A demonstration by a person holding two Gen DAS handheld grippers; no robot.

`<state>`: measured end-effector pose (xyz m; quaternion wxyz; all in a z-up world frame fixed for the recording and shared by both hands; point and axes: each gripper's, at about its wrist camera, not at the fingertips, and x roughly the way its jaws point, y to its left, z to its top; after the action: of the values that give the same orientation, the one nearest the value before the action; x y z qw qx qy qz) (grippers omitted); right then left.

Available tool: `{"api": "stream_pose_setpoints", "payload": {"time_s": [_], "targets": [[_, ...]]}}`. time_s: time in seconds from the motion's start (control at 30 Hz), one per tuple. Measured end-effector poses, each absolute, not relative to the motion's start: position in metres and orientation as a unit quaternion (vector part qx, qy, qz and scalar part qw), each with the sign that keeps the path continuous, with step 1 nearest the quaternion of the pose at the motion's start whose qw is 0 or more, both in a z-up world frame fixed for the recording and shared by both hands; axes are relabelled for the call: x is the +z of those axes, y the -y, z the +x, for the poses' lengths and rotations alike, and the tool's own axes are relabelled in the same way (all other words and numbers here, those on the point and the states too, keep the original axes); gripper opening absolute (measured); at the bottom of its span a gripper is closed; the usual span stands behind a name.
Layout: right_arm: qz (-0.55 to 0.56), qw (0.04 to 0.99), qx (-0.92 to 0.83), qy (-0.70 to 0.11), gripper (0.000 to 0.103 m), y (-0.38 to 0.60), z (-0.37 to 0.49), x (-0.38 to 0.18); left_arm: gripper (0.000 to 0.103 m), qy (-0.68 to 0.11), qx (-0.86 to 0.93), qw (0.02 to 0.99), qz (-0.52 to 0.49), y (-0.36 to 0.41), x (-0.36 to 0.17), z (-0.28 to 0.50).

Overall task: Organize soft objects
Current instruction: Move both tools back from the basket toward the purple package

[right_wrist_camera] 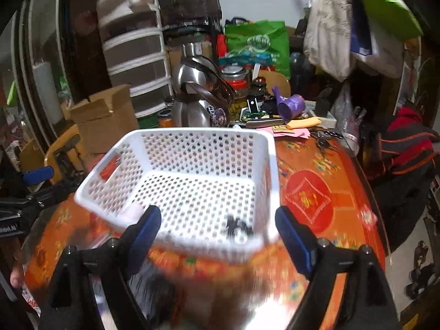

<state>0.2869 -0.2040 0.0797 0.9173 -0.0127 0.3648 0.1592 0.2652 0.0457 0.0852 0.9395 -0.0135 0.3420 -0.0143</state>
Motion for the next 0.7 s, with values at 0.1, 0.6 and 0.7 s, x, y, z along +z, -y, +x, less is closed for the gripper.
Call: {"api": "stream_pose_setpoints", "payload": {"time_s": [0.1, 0.6, 0.7], "targets": [[-0.007, 0.927, 0.15, -0.344, 0.085, 0.217, 0.234, 0.072, 0.09, -0.312, -0.011, 0.95, -0.016, -0.06, 0.074, 0.202], [0.067, 0.911, 0.254, -0.317, 0.076, 0.189, 0.057, -0.016, 0.091, -0.31, -0.046, 0.948, -0.056, -0.066, -0.032, 0.047], [0.057, 0.909, 0.27, -0.312, 0.067, 0.177, 0.055, -0.014, 0.091, -0.307, -0.056, 0.949, -0.052, -0.058, -0.037, 0.048]]}}
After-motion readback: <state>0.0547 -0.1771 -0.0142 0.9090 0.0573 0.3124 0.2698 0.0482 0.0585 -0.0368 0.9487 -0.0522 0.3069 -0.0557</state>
